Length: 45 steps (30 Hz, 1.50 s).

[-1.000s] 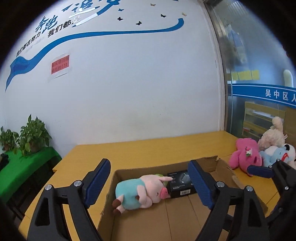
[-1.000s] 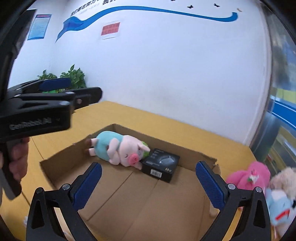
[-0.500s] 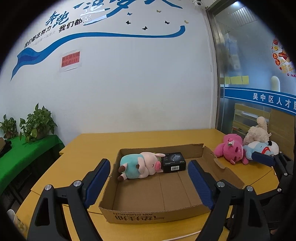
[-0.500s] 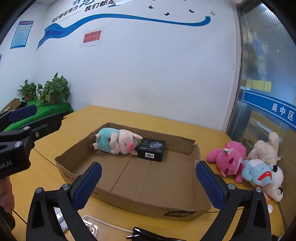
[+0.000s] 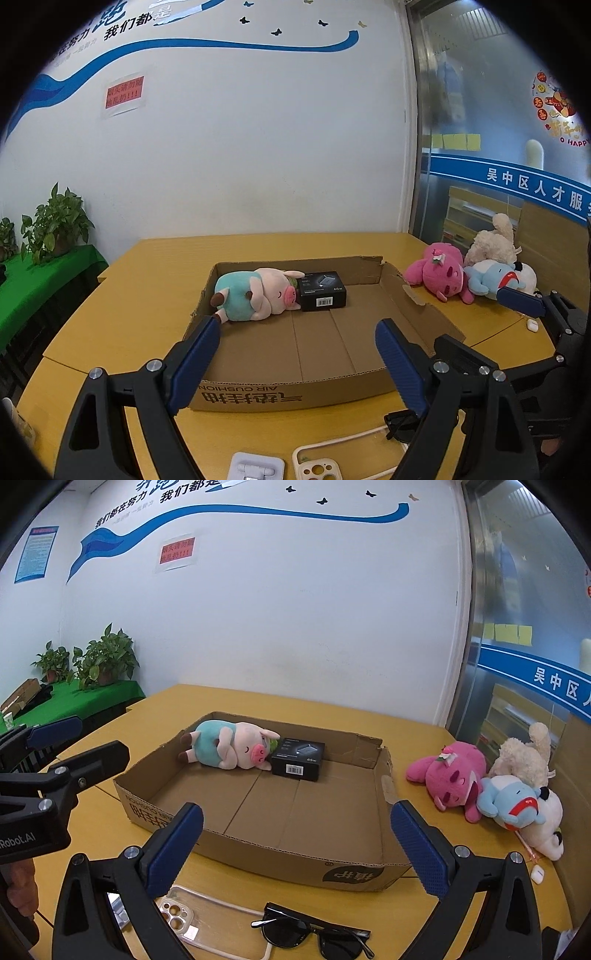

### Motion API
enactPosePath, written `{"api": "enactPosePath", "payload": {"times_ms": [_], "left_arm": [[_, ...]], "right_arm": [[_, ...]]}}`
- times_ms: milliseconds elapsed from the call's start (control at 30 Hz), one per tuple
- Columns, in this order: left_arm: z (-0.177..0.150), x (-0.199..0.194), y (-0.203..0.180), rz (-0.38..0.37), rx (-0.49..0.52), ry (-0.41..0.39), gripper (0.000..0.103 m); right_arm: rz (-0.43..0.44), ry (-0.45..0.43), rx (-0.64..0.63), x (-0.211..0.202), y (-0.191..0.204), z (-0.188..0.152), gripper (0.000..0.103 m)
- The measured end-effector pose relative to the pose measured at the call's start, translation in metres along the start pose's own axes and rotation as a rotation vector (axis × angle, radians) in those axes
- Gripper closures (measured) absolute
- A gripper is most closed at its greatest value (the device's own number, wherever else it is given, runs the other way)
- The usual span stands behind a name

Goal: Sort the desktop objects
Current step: 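Move both grippers back toward the phone stand and phone case, then close the right gripper on the black sunglasses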

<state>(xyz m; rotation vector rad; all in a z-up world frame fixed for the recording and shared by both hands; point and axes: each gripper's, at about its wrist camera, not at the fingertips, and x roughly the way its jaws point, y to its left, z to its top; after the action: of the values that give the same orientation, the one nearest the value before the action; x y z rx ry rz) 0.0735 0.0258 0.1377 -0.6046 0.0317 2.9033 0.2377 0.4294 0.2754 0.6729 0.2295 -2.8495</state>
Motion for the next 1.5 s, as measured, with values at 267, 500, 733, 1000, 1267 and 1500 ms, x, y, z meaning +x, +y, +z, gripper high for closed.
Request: {"api": "enactPosePath", "payload": {"times_ms": [267,500,733,1000,1267,1500], "left_arm": [[-0.011,0.008,0.009,0.012,-0.026,0.054,0.017],[-0.034,0.016,0.031,-0.025,-0.075,0.156,0.017],[-0.063,0.029,0.043,-0.008,-0.064,0.26,0.018],[-0.083,0.042,0.031,-0.047,-0.073,0.344,0.018],[-0.089,0.042,0.024,-0.075,-0.065,0.374,0.018],[-0.09,0.047,0.022,-0.09,-0.06,0.388,0.018]], "right_arm": [[0.02,0.031,0.007,0.009,-0.008,-0.012,0.0],[0.095,0.136,0.002,0.028,-0.042,-0.047,0.0],[0.242,0.361,0.004,0.051,-0.103,-0.107,0.0],[0.395,0.441,-0.116,0.083,-0.094,-0.113,0.0],[0.461,0.564,-0.188,0.107,-0.076,-0.133,0.0],[0.52,0.633,-0.212,0.079,-0.048,-0.152,0.004]]}}
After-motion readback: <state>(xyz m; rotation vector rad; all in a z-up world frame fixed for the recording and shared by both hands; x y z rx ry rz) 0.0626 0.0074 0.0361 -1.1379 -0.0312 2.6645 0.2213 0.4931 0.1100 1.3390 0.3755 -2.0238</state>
